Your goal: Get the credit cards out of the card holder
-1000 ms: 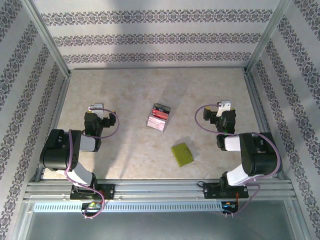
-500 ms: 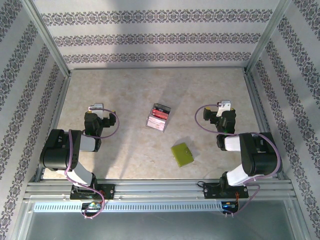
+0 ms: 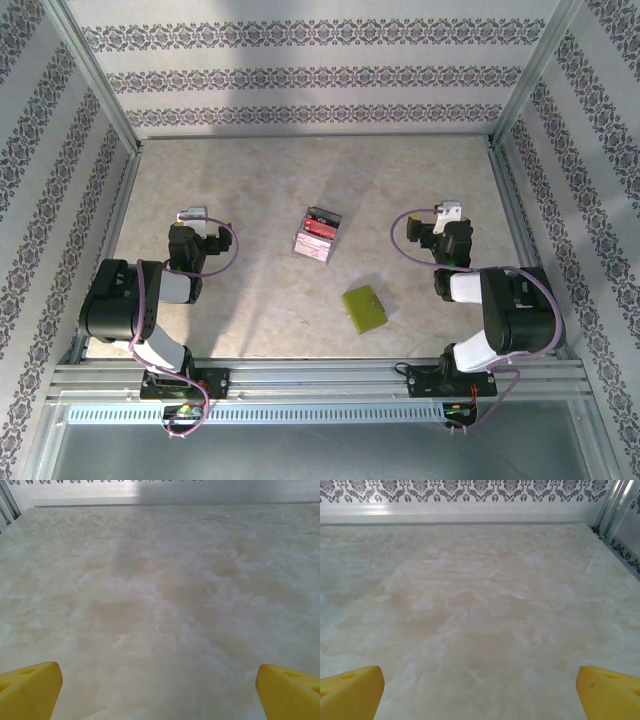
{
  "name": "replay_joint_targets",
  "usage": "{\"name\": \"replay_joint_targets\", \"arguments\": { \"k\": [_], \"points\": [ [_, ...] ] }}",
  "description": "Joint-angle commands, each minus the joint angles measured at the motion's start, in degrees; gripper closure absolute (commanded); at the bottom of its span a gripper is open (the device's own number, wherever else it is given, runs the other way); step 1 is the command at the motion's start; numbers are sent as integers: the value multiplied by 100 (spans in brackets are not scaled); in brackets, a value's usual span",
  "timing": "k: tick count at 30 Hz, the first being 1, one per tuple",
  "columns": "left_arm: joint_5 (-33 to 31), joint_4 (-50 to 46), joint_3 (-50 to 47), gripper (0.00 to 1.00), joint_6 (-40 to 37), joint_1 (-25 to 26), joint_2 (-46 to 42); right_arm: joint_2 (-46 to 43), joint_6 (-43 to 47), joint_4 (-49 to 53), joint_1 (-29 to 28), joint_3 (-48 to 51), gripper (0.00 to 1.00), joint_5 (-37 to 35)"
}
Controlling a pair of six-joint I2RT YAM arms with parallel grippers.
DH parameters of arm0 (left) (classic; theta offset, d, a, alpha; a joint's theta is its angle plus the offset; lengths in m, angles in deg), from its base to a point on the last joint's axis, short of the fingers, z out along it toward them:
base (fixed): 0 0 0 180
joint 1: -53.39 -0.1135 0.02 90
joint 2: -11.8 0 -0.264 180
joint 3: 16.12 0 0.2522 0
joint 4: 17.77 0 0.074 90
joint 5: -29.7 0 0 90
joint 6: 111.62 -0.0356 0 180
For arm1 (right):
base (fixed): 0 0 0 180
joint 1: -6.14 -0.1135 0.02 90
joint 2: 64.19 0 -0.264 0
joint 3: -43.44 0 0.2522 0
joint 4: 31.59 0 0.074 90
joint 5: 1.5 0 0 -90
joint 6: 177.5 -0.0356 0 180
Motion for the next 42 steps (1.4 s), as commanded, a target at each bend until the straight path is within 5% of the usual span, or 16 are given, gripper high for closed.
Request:
{"name": "replay_joint_targets", "arguments": {
  "k": [1,9,14,22,30,38,42],
  "points": [
    [5,-678,155,0,-1,-10,-761,-892,-168,1128,47,-380,2,81],
    [-19,-4017,1506,0,1177,-19,-2328,-2684,-1217,4547,56,-1491,2,619],
    [1262,-5002,2022,0,2285,-19,-2777,-3136,-1666,6282,64,-2046,2,1349],
    [2790,-6971,2325,8,3146,234,-3582,-3610,-2227,7540,106,-2002,2,2641],
    [2374,-7645,2191,14,3922,2337,-3884,-3586,-2264,8043,100,-1601,2,3265],
    [1562,-6323,1717,21,5254,4760,-3095,-3280,-2444,8035,35,-1157,20,3673],
    [1532,-5588,1823,25,5675,5523,-2202,-3173,-2498,7933,-216,-929,23,3657]
  ]
}}
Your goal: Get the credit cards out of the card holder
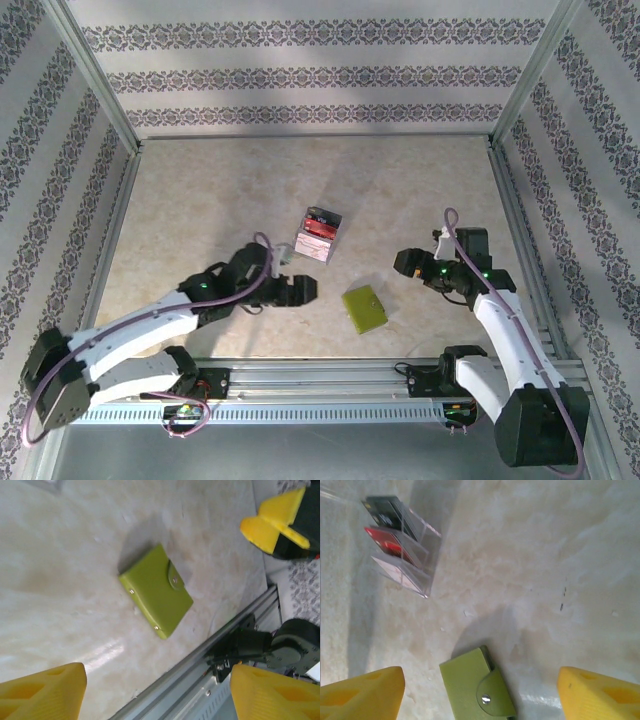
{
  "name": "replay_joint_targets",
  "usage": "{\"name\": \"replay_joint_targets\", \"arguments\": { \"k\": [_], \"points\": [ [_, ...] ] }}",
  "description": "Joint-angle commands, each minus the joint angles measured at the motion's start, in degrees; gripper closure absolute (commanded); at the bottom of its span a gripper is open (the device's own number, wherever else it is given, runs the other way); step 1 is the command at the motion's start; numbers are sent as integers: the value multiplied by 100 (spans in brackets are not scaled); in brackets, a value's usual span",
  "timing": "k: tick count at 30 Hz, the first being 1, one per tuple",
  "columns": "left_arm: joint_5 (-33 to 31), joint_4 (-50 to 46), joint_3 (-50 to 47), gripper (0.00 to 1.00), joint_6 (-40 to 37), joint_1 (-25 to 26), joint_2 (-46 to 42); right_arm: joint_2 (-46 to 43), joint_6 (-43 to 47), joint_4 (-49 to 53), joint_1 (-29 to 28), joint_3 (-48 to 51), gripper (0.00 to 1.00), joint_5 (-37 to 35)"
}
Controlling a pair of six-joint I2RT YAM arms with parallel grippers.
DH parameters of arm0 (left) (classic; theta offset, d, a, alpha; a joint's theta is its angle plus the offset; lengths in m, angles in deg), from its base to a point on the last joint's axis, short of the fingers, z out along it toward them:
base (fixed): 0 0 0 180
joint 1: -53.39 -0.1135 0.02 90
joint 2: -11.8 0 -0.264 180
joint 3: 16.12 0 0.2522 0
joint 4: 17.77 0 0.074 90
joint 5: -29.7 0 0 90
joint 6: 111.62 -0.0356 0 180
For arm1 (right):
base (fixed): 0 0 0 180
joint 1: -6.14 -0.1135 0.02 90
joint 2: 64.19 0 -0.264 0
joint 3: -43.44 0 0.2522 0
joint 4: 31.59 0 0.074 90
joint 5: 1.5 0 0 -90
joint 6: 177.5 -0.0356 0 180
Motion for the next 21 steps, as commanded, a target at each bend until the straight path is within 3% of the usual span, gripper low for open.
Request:
{"name": "replay_joint_targets", "arguments": {
  "k": [1,7,21],
  "points": [
    [-213,977,96,26,681,493,601,60,-156,-44,-234,206,23,124],
    [-99,1274,461,29,1058,762,1719,108,-500,-394,-813,526,25,-258],
    [242,1327,901,36,1373,615,2822,697,-915,-1082,-1635,860,41,-489]
  ]
}}
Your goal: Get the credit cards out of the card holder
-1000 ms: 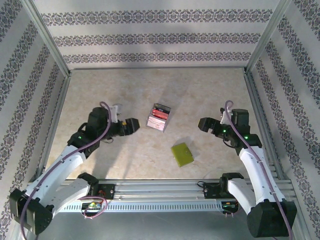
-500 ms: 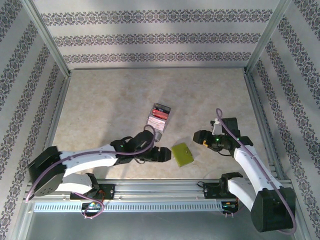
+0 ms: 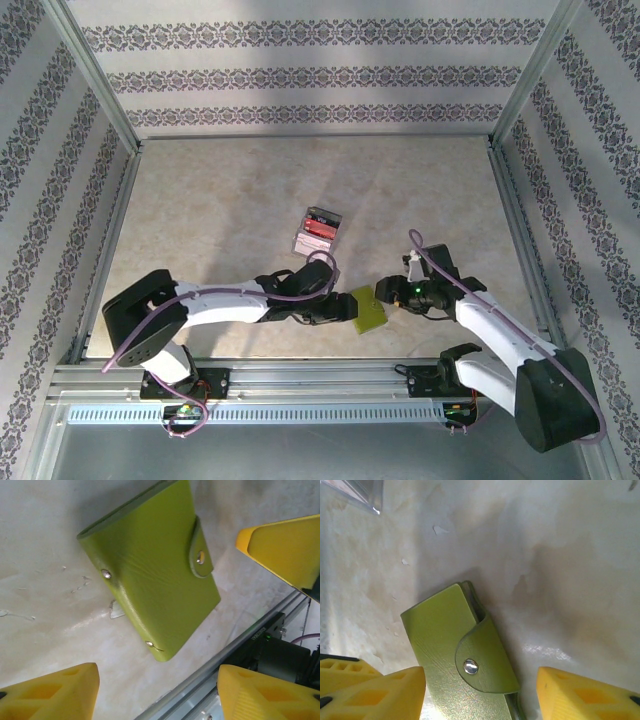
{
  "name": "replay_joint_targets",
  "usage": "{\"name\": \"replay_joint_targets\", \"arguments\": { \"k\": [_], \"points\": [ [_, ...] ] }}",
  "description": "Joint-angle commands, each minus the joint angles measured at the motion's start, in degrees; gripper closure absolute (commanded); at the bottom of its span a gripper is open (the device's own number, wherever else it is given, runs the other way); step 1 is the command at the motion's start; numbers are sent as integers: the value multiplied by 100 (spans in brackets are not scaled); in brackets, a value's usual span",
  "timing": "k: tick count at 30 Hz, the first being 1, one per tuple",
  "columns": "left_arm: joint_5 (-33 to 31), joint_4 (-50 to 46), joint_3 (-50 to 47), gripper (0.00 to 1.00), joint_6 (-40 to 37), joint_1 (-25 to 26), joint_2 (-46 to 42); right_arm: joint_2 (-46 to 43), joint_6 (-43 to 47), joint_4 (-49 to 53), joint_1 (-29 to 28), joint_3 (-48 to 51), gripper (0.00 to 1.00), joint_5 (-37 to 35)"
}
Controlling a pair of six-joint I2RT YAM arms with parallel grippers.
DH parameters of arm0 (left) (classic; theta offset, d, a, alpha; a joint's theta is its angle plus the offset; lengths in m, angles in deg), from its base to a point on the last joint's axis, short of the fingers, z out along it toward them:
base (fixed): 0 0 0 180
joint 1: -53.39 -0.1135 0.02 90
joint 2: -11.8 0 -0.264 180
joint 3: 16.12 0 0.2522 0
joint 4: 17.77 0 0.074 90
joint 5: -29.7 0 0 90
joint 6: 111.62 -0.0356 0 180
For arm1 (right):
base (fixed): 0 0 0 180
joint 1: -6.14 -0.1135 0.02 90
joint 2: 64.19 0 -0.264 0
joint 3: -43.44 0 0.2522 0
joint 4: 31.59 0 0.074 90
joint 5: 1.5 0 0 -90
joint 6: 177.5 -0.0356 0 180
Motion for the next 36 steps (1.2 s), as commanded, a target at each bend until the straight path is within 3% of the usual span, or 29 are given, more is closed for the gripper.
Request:
{"name": "replay_joint_targets", "arguments": {
  "k": [1,11,21,28,36],
  "points": [
    [120,139,191,36,168,-110,153,173,-201,-331,-202,54,41,-91],
    [-2,54,139,41,113,-359,158,410,-387,-408,-612,124,42,-257],
    [-291,-89,-152,43,144,-483,-117,349,-939,-998,-1095,255,48,181],
    [20,7,-64,48,114,-505,153,480,-1227,-1671,-1236,378,48,765],
    [-40,-213,-26,50,148,-518,296,-341,-998,-623,-1026,371,44,-429]
  ]
}}
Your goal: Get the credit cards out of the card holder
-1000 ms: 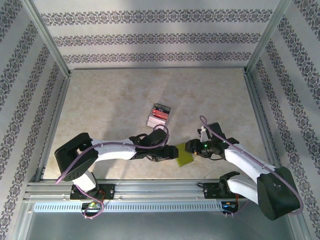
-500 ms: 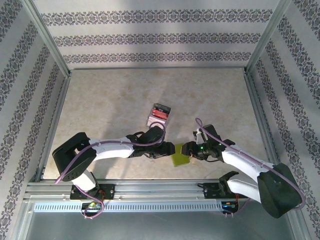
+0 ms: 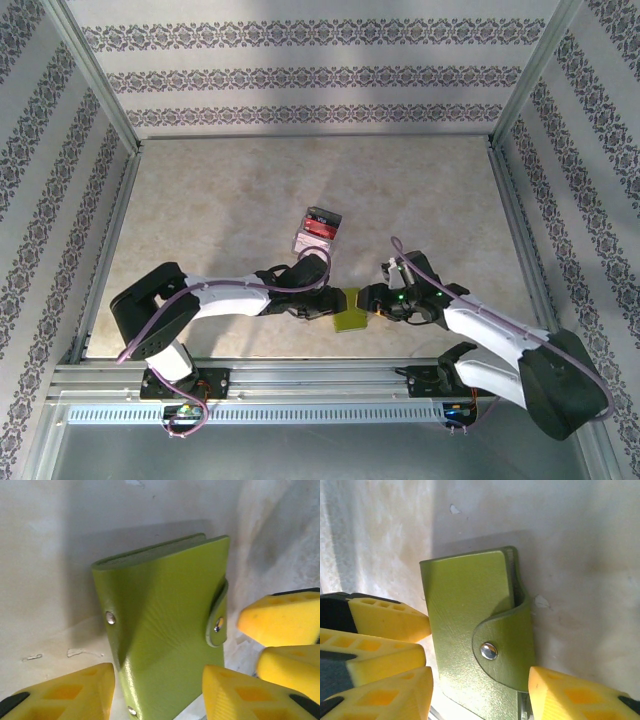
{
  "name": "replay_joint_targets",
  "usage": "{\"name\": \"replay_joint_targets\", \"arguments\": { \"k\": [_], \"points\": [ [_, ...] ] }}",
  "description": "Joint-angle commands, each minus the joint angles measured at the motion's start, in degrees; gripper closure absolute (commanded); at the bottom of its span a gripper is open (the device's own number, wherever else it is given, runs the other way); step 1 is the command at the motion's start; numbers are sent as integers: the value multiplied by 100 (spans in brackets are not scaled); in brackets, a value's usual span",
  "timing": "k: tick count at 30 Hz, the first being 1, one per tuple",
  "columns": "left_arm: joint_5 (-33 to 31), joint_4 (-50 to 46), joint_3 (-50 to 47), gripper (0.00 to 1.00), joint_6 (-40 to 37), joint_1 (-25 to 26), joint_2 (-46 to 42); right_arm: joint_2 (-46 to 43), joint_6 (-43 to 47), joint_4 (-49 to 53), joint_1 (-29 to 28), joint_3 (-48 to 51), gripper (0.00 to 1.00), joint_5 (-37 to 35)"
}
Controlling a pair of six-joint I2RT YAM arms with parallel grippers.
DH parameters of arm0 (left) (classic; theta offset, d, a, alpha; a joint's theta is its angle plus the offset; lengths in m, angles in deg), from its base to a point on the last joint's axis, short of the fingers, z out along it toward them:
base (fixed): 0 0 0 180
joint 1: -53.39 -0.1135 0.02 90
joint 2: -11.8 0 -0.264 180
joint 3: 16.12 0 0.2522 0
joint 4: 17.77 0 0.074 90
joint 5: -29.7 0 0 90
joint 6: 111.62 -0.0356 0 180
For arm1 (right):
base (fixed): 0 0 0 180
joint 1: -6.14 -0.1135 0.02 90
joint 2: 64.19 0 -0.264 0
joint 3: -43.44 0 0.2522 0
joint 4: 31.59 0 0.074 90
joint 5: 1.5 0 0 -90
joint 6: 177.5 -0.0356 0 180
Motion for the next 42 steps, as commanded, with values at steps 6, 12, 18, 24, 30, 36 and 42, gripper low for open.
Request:
{"name": "replay_joint_targets", "arguments": {
  "k": [6,12,18,24,30,36,42],
  "points": [
    [152,-127,149,57,110,-85,261,-814,114,680,353,54,43,-607],
    [293,50,190,71,138,-85,515,-855,117,602,482,326,43,-467],
    [217,272,158,94,-87,-87,316,-870,114,192,501,407,43,-171],
    [-360,23,111,100,-828,-98,-578,-921,207,-556,552,434,41,449],
    [-756,184,-327,100,-1423,-488,-2108,-1157,152,-1678,641,408,35,1012],
    [-395,658,-562,100,-1909,-1137,-3337,-1340,-231,-3289,641,307,32,1538],
    [159,923,-376,100,-2166,-1289,-3592,-1187,-343,-3938,576,-58,31,1685]
  ]
}}
